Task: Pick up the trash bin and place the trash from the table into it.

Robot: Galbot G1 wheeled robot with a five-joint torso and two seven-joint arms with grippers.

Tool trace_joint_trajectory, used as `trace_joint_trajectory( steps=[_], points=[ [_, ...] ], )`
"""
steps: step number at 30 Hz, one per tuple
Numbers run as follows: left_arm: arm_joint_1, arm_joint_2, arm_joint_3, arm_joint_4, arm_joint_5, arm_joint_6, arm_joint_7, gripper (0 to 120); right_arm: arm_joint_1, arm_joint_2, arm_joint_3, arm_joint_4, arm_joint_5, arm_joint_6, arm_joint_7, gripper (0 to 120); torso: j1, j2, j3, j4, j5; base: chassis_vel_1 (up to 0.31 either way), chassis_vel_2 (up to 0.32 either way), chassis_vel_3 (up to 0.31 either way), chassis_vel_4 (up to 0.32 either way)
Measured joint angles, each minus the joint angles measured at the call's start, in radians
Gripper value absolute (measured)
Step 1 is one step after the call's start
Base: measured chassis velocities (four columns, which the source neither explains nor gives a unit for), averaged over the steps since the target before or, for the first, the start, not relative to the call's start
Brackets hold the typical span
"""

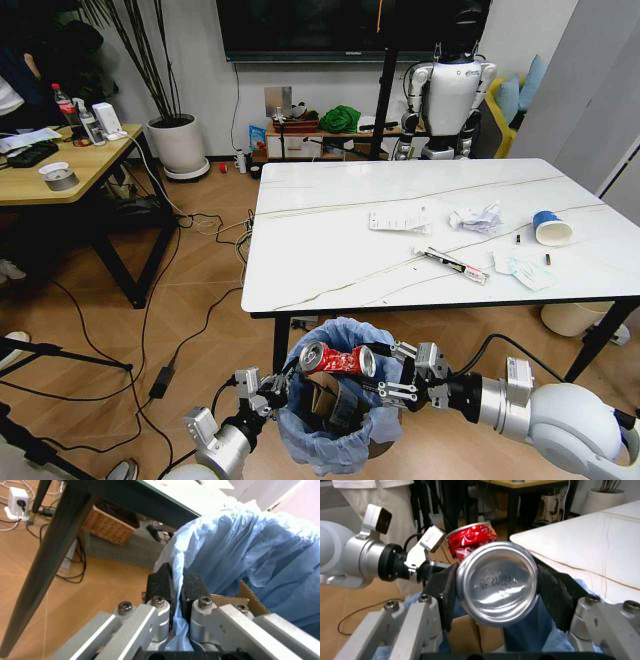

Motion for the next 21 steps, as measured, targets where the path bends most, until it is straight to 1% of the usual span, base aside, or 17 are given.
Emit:
trace_joint_trajectory(
  steps=[4, 6, 9, 10, 11, 14, 17, 19, 21],
  points=[
    [0.006, -0.001, -0.003, -0.005, 0.003, 0.0, 0.0, 0, 0.0, 0.007, 0.004, 0.0, -0.001, 0.002, -0.006, 52, 0.0, 0.0, 0.0, 0.0, 0.0001, 0.0, 0.0, 0.0, 0.0],
    [0.012, -0.002, -0.009, -0.008, 0.006, 0.001, 0.0, 0, -0.002, 0.012, 0.006, -0.002, -0.01, 0.002, -0.01, 63, 0.0, 0.0, 0.0, 0.0, 0.0001, 0.0, 0.0, 0.0, 0.0],
    [0.017, -0.007, -0.011, -0.01, 0.013, 0.001, 0.0, 0, 0.001, 0.018, 0.008, -0.007, -0.025, 0.006, -0.016, 73, 0.0, 0.0, 0.0, 0.0, 0.0002, 0.0, 0.0, 0.0, 0.0],
    [0.02, -0.01, -0.012, -0.012, 0.017, 0.001, 0.0, 0, 0.001, 0.017, 0.009, -0.009, -0.029, 0.008, -0.017, 79, 0.0, 0.0, 0.0, 0.0, 0.0001, 0.0, 0.0, 0.0, 0.0],
    [0.02, -0.01, -0.012, -0.012, 0.017, 0.001, 0.0, 0, 0.001, 0.017, 0.009, -0.009, -0.029, 0.008, -0.017, 79, 0.0, 0.0, 0.0, 0.0, 0.0001, 0.0, 0.0, 0.0, 0.0],
    [0.028, -0.016, -0.018, -0.016, 0.023, 0.0, 0.0, 0, -0.004, 0.014, 0.01, -0.005, -0.034, 0.01, -0.019, 93, 0.0, 0.0, 0.0, 0.0, 0.0001, 0.0, 0.0, 0.0, 0.0],
    [0.036, -0.018, -0.026, -0.023, 0.027, 0.0, 0.0, 0, -0.001, 0.022, 0.019, -0.005, -0.035, 0.01, -0.019, 99, 0.0, 0.0, 0.0, -0.0002, -0.0001, 0.0, 0.0, 0.0, 0.0],
    [0.04, -0.019, -0.03, -0.025, 0.028, 0.0, 0.001, 0, 0.006, 0.031, 0.026, -0.005, -0.03, 0.01, -0.018, 100, 0.0, 0.0, 0.0, -0.0003, 0.0, 0.0, 0.0, 0.0, 0.0],
    [0.058, -0.022, -0.047, -0.03, 0.035, -0.002, 0.004, 0, 0.045, 0.064, 0.045, -0.01, 0.001, 0.01, 0.0, 100, 0.0, 0.0, 0.0, -0.0002, 0.0003, 0.0, 0.0, 0.0, 0.0]
  ],
)
